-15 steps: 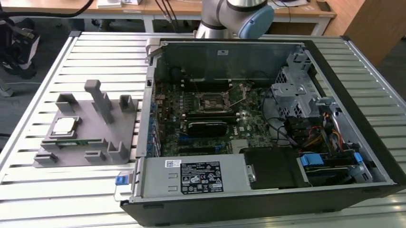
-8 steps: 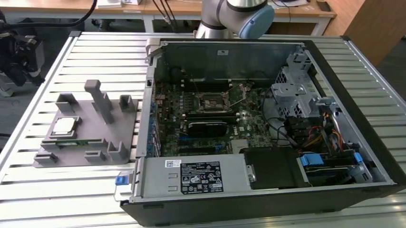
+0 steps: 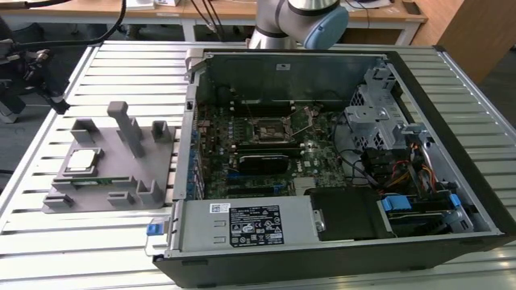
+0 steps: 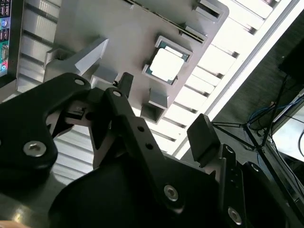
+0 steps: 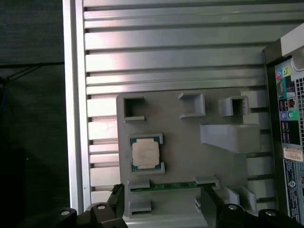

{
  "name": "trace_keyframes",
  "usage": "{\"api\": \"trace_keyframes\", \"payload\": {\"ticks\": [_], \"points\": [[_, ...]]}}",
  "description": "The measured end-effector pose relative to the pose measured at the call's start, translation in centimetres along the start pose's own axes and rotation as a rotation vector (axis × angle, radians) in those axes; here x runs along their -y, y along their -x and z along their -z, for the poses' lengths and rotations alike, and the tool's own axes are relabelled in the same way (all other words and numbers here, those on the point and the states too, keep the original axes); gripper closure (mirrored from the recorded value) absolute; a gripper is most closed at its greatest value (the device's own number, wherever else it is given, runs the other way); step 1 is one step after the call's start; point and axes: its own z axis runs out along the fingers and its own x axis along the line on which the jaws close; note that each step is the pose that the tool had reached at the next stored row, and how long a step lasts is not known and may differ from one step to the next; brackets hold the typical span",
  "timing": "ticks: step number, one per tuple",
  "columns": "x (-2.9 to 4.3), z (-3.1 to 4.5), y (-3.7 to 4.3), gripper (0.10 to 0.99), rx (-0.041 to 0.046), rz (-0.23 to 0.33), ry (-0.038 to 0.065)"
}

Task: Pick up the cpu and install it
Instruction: 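Pick up the cpu and move it towards the insertion slot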

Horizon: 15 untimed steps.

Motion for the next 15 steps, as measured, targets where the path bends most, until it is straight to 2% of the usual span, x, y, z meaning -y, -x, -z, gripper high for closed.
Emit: {"api": "trace_keyframes", "payload": {"ticks": [1,2,15], "points": [[0.03,-0.18,-0.02,0.388,0.0001,0.0,0.0],[0.05,-0.35,-0.04,0.325,-0.0001,0.0,0.0],[0.23,-2.7,-0.41,0.325,-0.0001,-0.002,0.001]]}}
